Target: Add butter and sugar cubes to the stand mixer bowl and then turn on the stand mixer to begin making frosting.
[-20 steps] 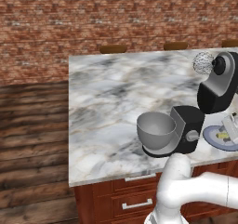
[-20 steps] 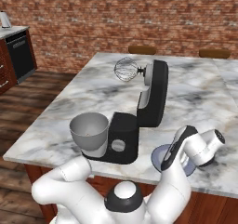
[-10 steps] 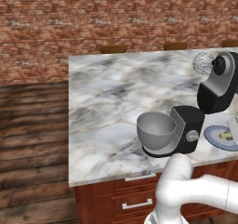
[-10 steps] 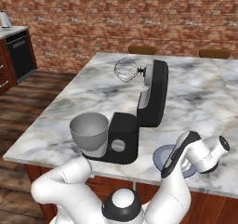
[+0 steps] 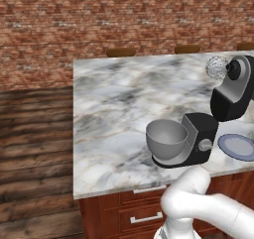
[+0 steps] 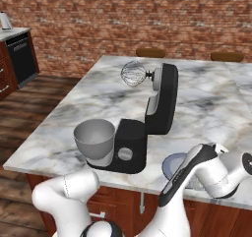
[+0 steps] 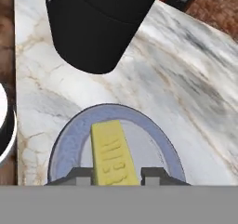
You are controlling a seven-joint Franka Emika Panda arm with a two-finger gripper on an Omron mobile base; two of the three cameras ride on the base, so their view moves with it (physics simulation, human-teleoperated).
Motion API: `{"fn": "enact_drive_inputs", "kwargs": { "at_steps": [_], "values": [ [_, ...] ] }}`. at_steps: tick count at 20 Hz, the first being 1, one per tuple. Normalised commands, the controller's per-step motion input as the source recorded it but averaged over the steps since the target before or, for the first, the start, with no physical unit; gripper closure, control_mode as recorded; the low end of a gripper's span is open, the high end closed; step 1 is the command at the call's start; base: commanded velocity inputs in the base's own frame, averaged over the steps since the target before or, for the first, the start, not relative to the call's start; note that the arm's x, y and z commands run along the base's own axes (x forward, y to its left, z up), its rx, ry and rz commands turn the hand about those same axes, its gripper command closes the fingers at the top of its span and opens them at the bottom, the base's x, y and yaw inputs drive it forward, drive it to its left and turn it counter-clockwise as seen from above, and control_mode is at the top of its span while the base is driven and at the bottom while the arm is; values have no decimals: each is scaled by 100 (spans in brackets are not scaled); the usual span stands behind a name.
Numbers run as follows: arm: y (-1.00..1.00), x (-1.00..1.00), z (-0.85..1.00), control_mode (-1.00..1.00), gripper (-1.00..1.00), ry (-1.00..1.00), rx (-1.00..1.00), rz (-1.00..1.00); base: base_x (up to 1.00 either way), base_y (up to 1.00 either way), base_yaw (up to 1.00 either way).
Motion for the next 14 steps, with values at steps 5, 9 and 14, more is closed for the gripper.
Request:
{"fn": "enact_drive_inputs", "kwargs": {
  "at_steps": [5,9,14],
  "values": [
    [74,-51,97,-100,100,-38,-53,-6,0,0,0],
    [79,-29,77,-100,100,-29,-67,3,0,0,0],
    [23,-41,68,-100,100,-3,-70,20,0,0,0]
  ]
}}
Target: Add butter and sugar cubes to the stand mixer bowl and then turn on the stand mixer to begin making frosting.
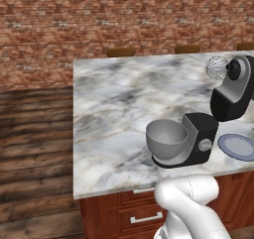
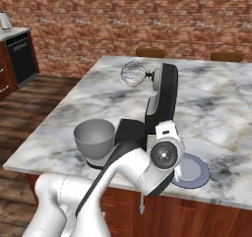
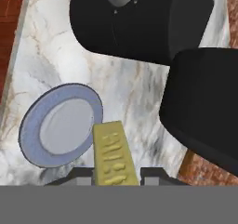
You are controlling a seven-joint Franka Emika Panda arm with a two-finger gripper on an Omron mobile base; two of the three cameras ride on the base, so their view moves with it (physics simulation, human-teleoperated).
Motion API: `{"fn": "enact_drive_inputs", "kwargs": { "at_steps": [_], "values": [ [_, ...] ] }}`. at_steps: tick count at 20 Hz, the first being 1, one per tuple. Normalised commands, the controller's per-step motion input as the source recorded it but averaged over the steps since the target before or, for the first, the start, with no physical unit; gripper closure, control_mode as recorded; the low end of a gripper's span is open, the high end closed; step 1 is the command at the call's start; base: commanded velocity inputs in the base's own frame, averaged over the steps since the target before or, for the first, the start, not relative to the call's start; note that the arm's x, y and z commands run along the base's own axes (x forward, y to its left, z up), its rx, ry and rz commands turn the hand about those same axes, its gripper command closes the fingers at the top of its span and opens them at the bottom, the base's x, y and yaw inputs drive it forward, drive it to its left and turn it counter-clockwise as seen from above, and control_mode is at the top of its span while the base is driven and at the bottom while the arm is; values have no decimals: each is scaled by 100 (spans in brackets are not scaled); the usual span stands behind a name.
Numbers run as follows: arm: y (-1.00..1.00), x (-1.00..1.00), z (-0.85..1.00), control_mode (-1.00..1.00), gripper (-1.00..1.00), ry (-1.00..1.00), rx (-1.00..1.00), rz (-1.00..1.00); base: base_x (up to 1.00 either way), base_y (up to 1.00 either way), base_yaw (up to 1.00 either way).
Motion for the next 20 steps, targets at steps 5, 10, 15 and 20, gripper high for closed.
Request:
{"fn": "enact_drive_inputs", "kwargs": {
  "at_steps": [5,10,15,20],
  "values": [
    [12,-44,65,-100,100,18,-75,38,0,0,0],
    [31,-55,67,-100,100,31,-71,43,0,0,0],
    [50,-71,80,-100,100,42,-39,36,0,0,0],
    [64,-66,80,-100,100,40,-15,28,0,0,0]
  ]
}}
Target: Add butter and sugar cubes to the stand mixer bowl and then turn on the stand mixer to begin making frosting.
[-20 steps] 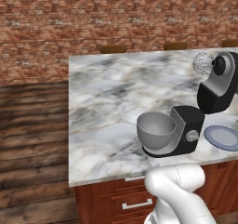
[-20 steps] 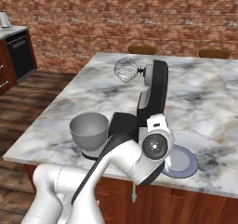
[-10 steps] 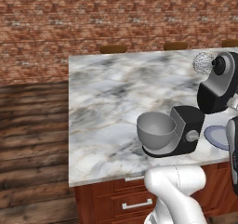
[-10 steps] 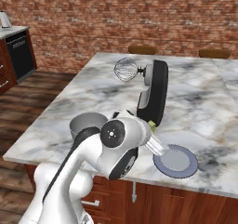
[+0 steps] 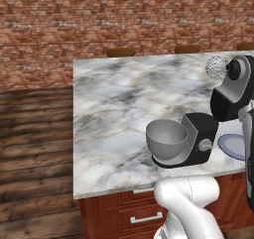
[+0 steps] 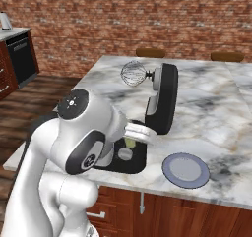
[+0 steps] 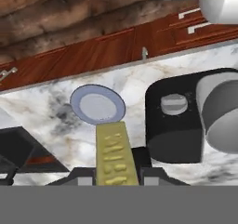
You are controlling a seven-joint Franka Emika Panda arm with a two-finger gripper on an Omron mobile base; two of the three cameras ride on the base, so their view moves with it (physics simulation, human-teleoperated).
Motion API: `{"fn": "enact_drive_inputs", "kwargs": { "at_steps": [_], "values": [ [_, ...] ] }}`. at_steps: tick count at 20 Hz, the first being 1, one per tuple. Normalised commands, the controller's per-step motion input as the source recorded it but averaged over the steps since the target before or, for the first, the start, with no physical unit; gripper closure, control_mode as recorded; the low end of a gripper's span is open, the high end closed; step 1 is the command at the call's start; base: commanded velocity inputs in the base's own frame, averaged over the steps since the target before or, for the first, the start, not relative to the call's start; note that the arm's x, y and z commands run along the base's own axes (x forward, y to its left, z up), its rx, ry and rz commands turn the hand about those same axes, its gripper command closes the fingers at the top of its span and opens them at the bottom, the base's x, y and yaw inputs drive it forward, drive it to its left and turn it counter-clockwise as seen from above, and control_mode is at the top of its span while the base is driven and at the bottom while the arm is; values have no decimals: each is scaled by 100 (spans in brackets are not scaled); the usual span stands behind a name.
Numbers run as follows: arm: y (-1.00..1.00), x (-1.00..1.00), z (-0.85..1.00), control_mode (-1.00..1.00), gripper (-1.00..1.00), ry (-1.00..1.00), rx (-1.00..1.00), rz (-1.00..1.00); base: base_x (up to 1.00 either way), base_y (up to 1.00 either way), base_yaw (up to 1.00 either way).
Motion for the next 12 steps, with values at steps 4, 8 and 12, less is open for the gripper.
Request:
{"fn": "enact_drive_inputs", "kwargs": {
  "at_steps": [4,8,12],
  "values": [
    [98,-20,38,-100,100,25,-7,23,0,0,0],
    [100,3,10,-100,100,18,-12,26,0,0,0],
    [79,39,-1,-100,100,13,-13,13,0,0,0]
  ]
}}
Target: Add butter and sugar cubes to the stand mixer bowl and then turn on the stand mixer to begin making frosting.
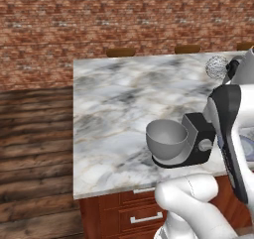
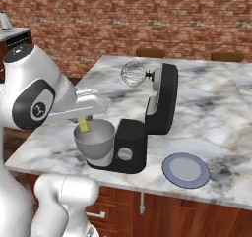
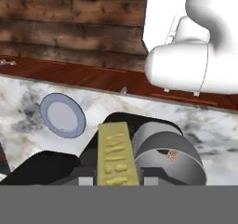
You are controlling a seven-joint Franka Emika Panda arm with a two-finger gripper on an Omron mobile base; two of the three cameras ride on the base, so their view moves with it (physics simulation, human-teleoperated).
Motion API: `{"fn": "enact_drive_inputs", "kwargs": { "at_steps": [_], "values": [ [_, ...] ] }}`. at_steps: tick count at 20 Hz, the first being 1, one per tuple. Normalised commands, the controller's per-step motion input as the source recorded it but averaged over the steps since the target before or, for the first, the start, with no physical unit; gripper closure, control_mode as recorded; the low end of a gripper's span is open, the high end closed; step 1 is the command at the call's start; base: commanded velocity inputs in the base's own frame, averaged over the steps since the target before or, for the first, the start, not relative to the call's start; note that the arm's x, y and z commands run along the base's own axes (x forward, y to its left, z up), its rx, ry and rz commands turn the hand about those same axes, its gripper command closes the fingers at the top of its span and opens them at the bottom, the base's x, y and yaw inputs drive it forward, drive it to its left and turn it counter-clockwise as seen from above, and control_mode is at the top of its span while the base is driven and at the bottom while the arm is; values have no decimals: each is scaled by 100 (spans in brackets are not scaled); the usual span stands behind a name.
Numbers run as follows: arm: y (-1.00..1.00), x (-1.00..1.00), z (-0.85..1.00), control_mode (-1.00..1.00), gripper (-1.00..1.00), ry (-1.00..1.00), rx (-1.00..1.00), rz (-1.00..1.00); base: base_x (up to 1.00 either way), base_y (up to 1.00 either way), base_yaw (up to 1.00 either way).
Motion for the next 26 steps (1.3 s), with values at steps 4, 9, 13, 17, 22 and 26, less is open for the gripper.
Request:
{"fn": "enact_drive_inputs", "kwargs": {
  "at_steps": [4,9,13,17,22,26],
  "values": [
    [53,44,-19,-100,100,6,-10,7,0,0,0],
    [49,26,-48,-100,100,3,-6,4,0,0,0],
    [26,43,-53,-100,100,12,-1,5,0,0,0],
    [10,52,-37,-100,100,13,0,5,0,0,0],
    [0,43,-48,-100,100,9,0,3,0,0,0],
    [0,53,-49,-100,100,6,0,0,0,0,0]
  ]
}}
